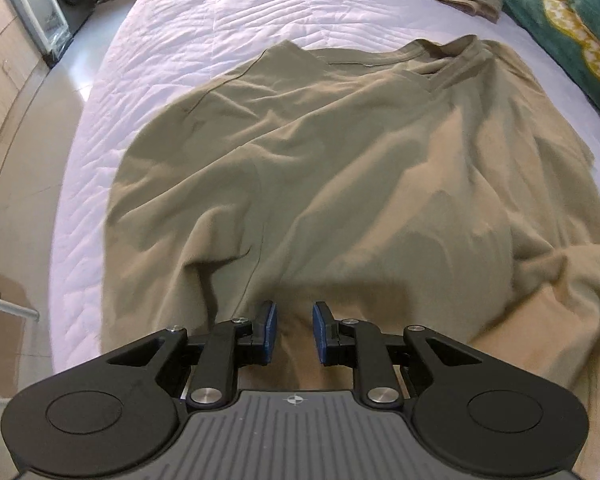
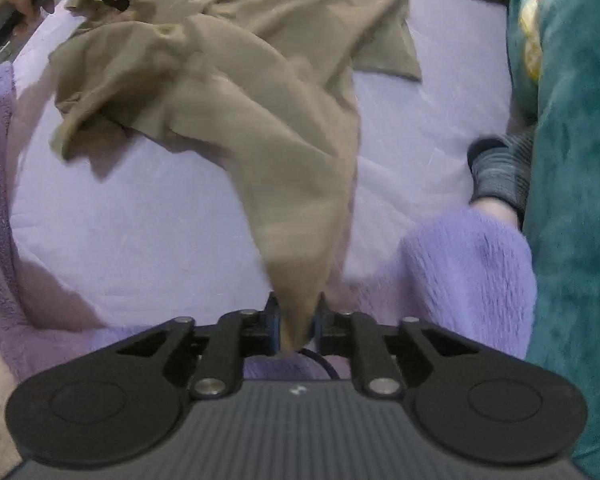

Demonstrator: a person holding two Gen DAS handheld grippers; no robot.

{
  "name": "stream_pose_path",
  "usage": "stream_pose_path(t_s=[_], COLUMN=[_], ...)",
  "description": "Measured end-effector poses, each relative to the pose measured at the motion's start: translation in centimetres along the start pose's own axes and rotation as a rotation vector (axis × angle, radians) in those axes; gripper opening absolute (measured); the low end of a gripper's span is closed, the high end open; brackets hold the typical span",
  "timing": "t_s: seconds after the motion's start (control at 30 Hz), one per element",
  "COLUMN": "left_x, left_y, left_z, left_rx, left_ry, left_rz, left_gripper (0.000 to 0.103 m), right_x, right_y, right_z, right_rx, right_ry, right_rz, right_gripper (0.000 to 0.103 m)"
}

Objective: Fold clothes

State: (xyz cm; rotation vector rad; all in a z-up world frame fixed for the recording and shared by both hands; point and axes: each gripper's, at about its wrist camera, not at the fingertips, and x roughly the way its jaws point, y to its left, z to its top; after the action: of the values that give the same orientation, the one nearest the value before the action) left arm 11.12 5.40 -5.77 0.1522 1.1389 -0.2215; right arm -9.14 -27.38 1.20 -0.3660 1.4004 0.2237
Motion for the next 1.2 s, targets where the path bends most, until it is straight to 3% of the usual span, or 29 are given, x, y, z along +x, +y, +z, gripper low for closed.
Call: stream_pose_path(t_s=[0.07, 0.13, 0.23, 0.33, 0.4, 0.47, 0.6, 0.67, 0.73, 0.8, 0.83, 0.87, 1.17, 1.2], left_x=[-1.5, -3.0, -4.8, -5.7, -6.0, -6.1, -4.7, -3.8, -3.2, -3.5, -3.9, -4.4, -7.5, -7.5], left_y=[0.0, 0.0, -0.4, -0.9, -1.6, -2.2, -2.5, -2.5, -2.4, -2.0, -1.7, -1.4, 3.0, 3.2], left_z=[-0.8, -1.8, -3.6, -6.3, -8.0, -9.8, -11.3, -11.8, -11.8, -11.8, -11.7, -11.6, -8.8, -8.3], left_rx=[-0.013, -0.023, -0.03, -0.057, -0.035, -0.007, -0.013, -0.021, -0.042, -0.059, -0.063, -0.067, -0.144, -0.148], left_ry=[-0.005, -0.008, -0.015, 0.026, 0.043, 0.056, 0.082, 0.096, 0.099, 0.078, 0.065, 0.051, -0.048, -0.055], left_rz=[-0.019, -0.032, -0.016, -0.048, -0.039, -0.023, -0.022, -0.025, -0.032, -0.038, -0.035, -0.031, 0.016, 0.02], left_gripper=[0.024, 0.028, 0.036, 0.037, 0.037, 0.037, 0.037, 0.037, 0.037, 0.037, 0.037, 0.037, 0.037, 0.037], right_x=[-1.3, -2.6, -2.1, 2.9, 6.8, 9.7, 12.1, 12.9, 13.4, 13.0, 12.5, 12.1, 8.0, 7.9], right_y=[1.8, 4.4, 8.6, 12.4, 14.3, 15.9, 19.9, 21.9, 22.2, 21.0, 20.7, 20.6, 20.4, 20.6], right_z=[1.4, 3.0, 5.2, 7.3, 8.2, 8.9, 8.6, 8.3, 8.5, 9.0, 8.9, 8.5, 4.8, 4.5], right_rx=[-0.022, -0.062, -0.112, -0.069, -0.019, 0.013, -0.071, -0.173, -0.196, -0.157, -0.147, -0.149, -0.155, -0.151], right_ry=[-0.092, -0.186, -0.253, -0.195, -0.157, -0.148, -0.141, -0.151, -0.16, -0.169, -0.159, -0.127, 0.173, 0.2], right_rz=[-0.014, 0.012, 0.141, 0.244, 0.241, 0.175, 0.183, 0.127, 0.117, 0.141, 0.174, 0.238, 0.807, 0.837], right_gripper=[0.073, 0.086, 0.093, 0.094, 0.094, 0.093, 0.093, 0.088, 0.086, 0.055, 0.014, 0.006, 0.007, 0.007])
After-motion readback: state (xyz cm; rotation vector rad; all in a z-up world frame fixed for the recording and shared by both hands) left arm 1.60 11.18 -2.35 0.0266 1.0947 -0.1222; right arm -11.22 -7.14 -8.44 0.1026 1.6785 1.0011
